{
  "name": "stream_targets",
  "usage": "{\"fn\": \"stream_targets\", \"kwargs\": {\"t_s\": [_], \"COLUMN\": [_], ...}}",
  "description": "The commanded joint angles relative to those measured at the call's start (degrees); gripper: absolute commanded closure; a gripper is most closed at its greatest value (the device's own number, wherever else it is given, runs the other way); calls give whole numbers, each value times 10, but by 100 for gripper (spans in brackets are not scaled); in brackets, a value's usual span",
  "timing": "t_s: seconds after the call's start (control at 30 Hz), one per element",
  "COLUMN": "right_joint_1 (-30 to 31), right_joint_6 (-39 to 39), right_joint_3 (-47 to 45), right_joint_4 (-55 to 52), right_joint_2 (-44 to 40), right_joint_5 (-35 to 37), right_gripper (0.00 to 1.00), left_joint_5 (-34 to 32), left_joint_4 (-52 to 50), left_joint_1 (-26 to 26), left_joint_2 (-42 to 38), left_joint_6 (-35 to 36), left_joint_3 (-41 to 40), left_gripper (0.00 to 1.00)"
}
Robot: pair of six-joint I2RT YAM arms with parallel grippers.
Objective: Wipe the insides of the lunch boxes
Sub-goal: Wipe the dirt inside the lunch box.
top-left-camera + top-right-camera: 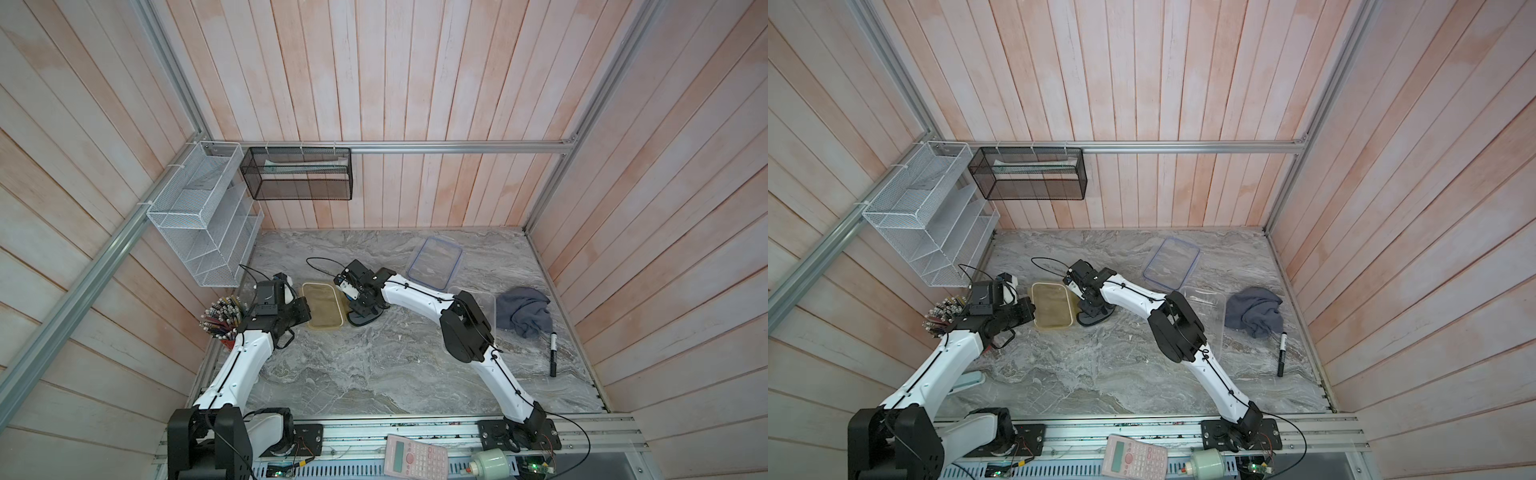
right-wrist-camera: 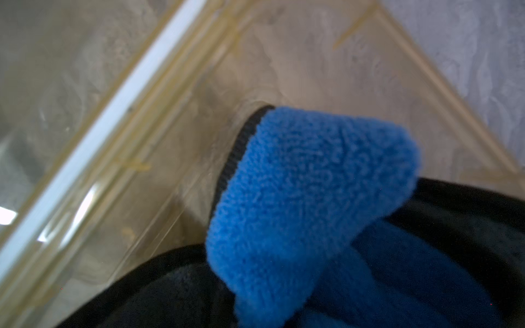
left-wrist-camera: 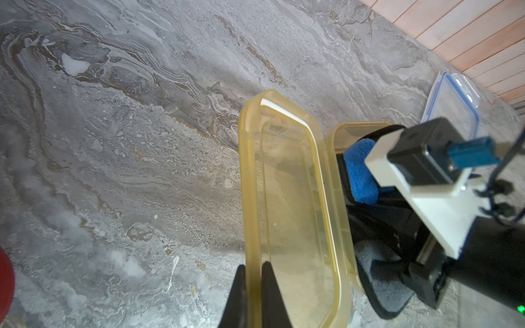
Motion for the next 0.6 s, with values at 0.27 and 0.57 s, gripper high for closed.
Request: {"fn": "stream_targets", "kwargs": {"t_s": [0.27,0.57], "right_joint_1": [-70,-72], "right_joint_6": [133,217], "right_joint_3": [179,176], "right_joint_4": [-44,67], "right_joint_2": [125,122], "right_joint_5": [25,-108], "right_gripper": [100,98], "left_joint_5": [19,47], "left_joint_4": [6,33], "left_joint_1": [-25,-54], "left_joint_2": [27,50], "left_joint_6": [9,-11], "left_joint_3": [6,2], "left_gripper": [98,99]}}
